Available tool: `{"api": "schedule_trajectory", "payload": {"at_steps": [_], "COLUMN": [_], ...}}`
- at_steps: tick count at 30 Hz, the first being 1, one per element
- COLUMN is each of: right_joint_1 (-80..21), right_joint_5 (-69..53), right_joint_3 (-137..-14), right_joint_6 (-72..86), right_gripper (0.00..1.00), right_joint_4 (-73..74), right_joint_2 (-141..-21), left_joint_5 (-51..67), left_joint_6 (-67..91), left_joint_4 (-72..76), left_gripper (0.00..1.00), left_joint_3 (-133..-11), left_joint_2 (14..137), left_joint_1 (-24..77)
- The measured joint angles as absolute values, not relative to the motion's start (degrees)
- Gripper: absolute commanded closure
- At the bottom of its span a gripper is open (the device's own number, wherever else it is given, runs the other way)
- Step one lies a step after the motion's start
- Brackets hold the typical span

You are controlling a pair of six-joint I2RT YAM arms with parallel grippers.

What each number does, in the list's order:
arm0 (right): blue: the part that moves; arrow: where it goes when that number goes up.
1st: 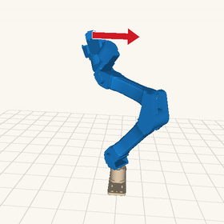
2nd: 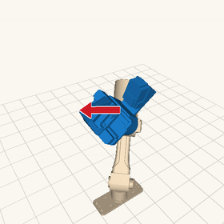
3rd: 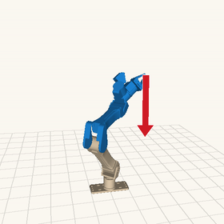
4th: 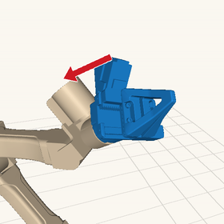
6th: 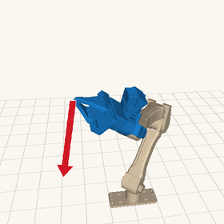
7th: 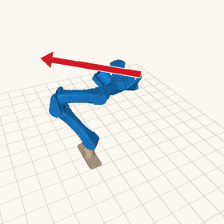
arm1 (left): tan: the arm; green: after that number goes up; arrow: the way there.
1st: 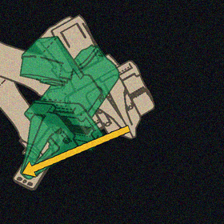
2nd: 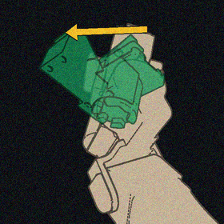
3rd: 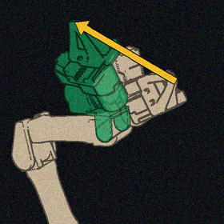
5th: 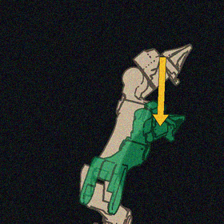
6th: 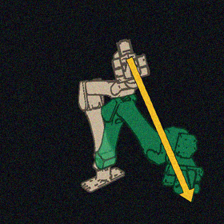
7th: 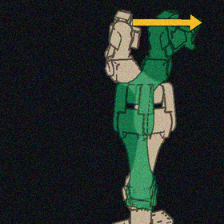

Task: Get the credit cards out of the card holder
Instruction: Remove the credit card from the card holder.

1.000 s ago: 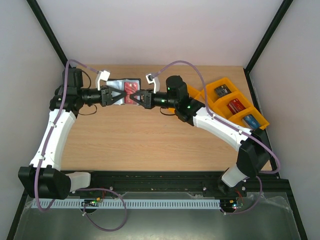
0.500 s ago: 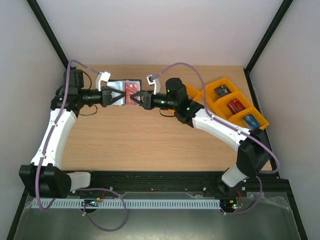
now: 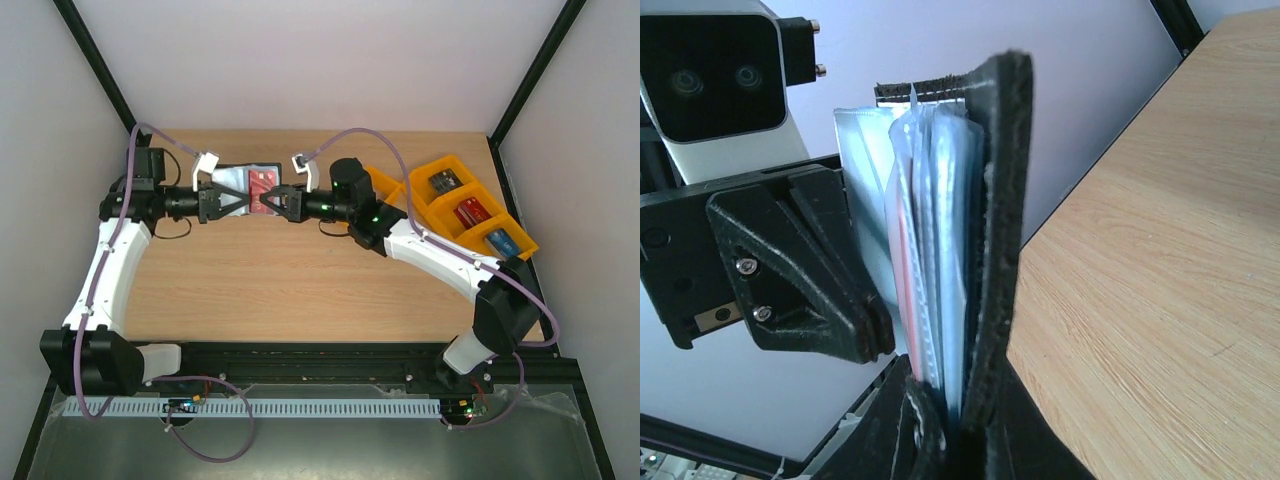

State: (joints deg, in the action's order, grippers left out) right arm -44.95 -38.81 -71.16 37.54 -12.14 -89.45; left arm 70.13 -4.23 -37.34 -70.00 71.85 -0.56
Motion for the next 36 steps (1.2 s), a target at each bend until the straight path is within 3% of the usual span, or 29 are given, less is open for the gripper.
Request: {"api": "schedule_trajectory", "payload": {"at_steps": [18, 27, 36], "right_joint_1": [-44.62, -44.62, -44.58], "right_joint_5": [-40.21, -41.69, -43.97], "right_joint_3": [-71.2, -71.88, -71.85], "right_joint_6": [37.5, 38.37, 39.88], "right_gripper": [0.98, 0.98, 0.98], "right_joint_4": [-11.84, -12.71, -14.24], "right_joint_2": [-89.49, -91.18, -91.83], "left_joint_5": [72.71, 74.37, 74.46], "left_joint_6": [-3.44, 1.72, 3.38], "left_joint_4": [-36.71, -32.49, -30.94], "left_gripper": [0.98, 0.93, 0.73], "left_joint_3": [-68.18, -66.35, -66.35], "left_joint_2": [70.24, 70.19, 70.24], "left_joint_1": [-1.04, 0.58, 1.58]}}
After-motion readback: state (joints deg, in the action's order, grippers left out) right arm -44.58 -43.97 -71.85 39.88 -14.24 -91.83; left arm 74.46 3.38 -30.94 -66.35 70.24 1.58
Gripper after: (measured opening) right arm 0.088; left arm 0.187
